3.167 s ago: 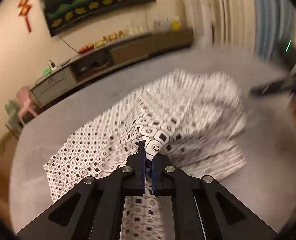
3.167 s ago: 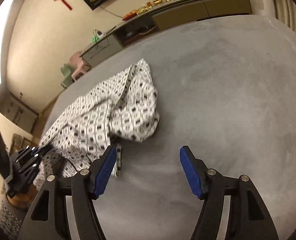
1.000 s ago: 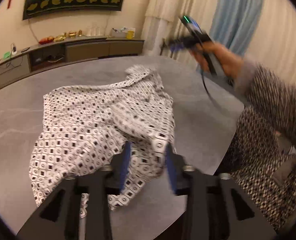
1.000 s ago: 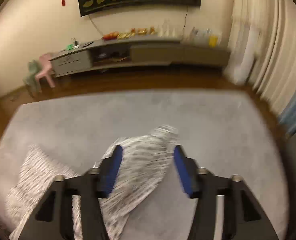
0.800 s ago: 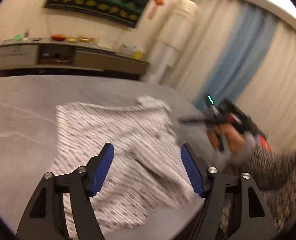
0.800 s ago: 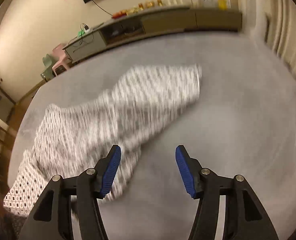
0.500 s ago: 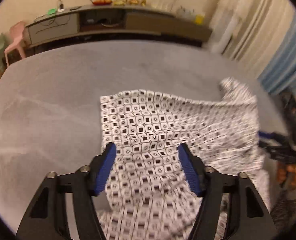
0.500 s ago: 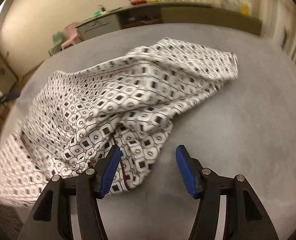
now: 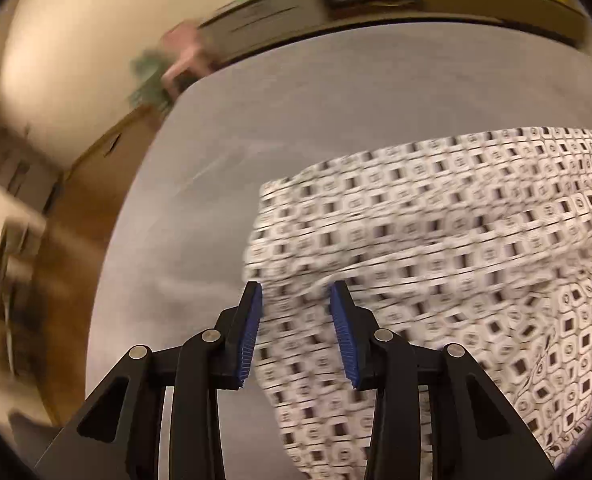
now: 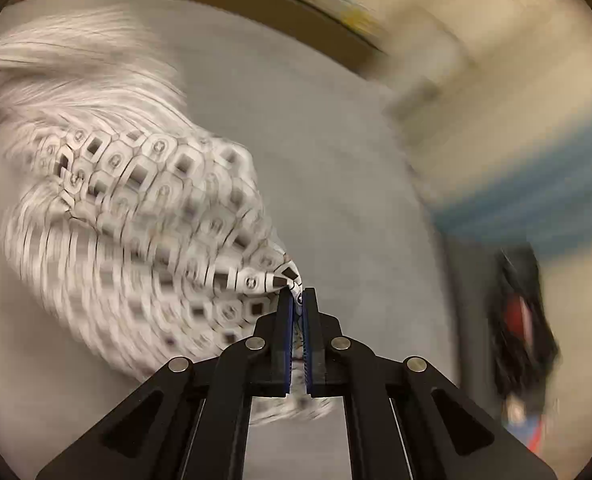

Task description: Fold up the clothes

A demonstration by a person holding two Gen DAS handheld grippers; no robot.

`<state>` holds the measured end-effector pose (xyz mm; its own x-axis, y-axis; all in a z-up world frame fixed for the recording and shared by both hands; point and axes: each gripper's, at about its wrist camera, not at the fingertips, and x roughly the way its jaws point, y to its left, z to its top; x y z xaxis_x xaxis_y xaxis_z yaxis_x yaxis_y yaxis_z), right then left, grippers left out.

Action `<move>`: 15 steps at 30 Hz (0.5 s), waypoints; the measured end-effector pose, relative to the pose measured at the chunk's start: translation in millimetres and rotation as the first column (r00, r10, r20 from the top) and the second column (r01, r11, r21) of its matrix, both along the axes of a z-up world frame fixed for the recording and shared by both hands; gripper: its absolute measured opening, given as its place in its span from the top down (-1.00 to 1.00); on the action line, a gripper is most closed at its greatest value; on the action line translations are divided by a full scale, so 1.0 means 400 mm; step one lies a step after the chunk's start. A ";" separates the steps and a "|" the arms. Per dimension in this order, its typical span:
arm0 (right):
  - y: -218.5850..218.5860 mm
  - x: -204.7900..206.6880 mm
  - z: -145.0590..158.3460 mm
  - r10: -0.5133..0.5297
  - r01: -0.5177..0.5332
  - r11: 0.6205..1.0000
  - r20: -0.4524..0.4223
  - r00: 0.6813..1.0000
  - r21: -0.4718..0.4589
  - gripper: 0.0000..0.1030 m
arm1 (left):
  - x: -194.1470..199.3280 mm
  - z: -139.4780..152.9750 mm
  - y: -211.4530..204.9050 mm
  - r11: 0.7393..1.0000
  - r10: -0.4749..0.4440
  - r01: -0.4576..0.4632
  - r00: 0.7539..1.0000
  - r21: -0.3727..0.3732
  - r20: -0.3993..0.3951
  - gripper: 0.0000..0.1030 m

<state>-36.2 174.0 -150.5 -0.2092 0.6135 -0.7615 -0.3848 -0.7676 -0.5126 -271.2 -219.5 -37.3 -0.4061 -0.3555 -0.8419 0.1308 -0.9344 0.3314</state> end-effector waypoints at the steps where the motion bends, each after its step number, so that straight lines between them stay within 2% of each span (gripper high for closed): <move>1: 0.043 0.014 0.020 -0.058 0.056 0.997 -0.044 0.997 -0.043 0.86 | 0.016 0.006 -0.050 0.998 0.042 -0.041 0.999 0.049 -0.005 0.25; 3: 0.067 0.034 0.068 -0.107 0.066 0.973 -0.180 0.978 -0.221 0.75 | 0.059 0.021 -0.102 0.986 0.056 -0.051 0.998 0.161 -0.024 0.25; 4: 0.048 0.019 0.077 -0.097 0.026 0.955 -0.228 0.969 -0.294 0.57 | 0.081 0.027 -0.119 0.978 0.052 -0.044 0.998 0.206 -0.033 0.25; 5: 0.028 0.003 0.084 -0.088 -0.015 0.934 -0.270 0.959 -0.358 0.36 | 0.097 0.034 -0.118 0.972 0.031 -0.019 0.998 0.235 -0.046 0.26; 7: -0.014 -0.021 0.091 -0.050 -0.093 0.900 -0.314 0.948 -0.426 0.28 | 0.129 0.047 -0.115 0.956 -0.012 0.033 0.997 0.290 -0.073 0.26; 9: -0.047 -0.002 0.077 -0.011 -0.123 0.895 -0.298 0.955 -0.429 0.28 | 0.140 0.072 -0.074 0.940 -0.089 0.117 0.991 0.321 -0.101 0.26; 11: -0.077 0.026 0.049 0.024 -0.137 0.900 -0.267 0.964 -0.415 0.28 | 0.158 0.079 -0.030 0.926 -0.175 0.202 0.978 0.320 -0.109 0.26; 13: -0.093 0.015 -0.009 0.024 -0.104 0.918 -0.208 0.978 -0.383 0.25 | 0.172 0.072 0.019 0.915 -0.257 0.274 0.962 0.295 -0.097 0.26; 15: -0.067 0.036 -0.019 -0.010 -0.057 0.933 -0.185 0.983 -0.355 0.17 | 0.190 0.050 0.053 0.912 -0.292 0.302 0.953 0.279 -0.078 0.26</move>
